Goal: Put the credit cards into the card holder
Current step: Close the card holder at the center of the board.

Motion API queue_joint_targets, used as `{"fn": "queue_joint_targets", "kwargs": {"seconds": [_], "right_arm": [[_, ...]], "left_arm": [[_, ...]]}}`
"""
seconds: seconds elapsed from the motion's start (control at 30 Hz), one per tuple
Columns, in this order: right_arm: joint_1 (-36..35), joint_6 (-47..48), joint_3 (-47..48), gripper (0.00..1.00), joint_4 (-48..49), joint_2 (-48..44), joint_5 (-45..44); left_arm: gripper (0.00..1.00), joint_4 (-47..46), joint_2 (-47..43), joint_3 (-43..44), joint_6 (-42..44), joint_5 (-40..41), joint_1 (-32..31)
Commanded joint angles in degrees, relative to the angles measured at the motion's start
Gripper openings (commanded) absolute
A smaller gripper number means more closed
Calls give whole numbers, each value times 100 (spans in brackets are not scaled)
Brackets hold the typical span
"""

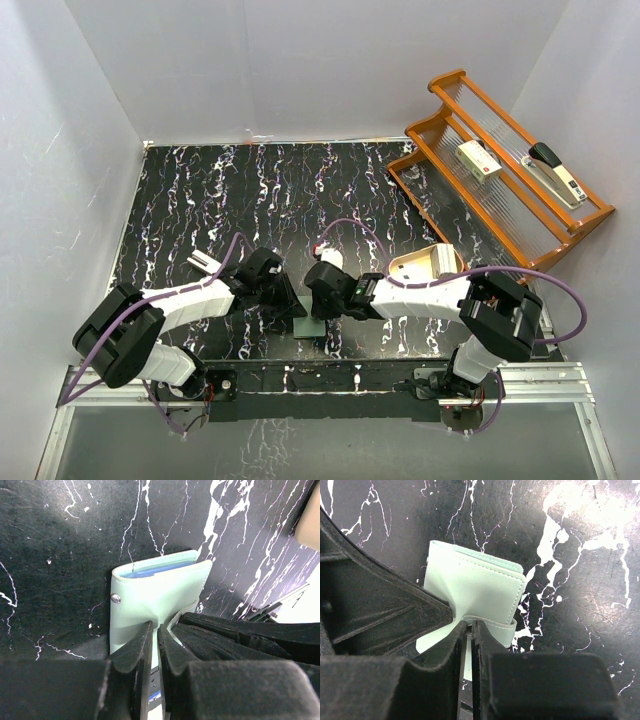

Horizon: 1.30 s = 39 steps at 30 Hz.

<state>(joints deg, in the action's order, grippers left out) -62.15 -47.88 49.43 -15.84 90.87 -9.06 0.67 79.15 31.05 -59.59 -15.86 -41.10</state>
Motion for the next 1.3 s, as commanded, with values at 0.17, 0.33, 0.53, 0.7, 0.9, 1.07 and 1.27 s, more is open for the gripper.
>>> {"fn": "queue_joint_targets", "kwargs": {"seconds": [0.17, 0.33, 0.53, 0.7, 0.9, 1.07, 1.27], "right_arm": [[-397, -260, -223, 6, -262, 568, 304], [-567, -280, -50, 4, -727, 744, -34], [-673, -327, -96, 3, -946, 992, -54], [-702, -338, -102, 3, -1056, 1117, -94], [-702, -142, 215, 4, -1117, 841, -287], [-694, -142, 599, 9, -1109, 342, -454], [-693, -132, 920, 22, -1127, -471, -635]], "left_arm": [[9, 304, -35, -148, -95, 194, -27], [9, 308, -31, -143, -117, 175, -22], [9, 437, -49, -132, -168, 195, -29], [10, 741, -534, -113, -270, 331, -18], [27, 1314, -1180, 63, -299, 637, -20], [40, 1997, -1942, 331, -286, 1189, -20], [45, 2932, -2691, 966, 3, 1634, -11]]}}
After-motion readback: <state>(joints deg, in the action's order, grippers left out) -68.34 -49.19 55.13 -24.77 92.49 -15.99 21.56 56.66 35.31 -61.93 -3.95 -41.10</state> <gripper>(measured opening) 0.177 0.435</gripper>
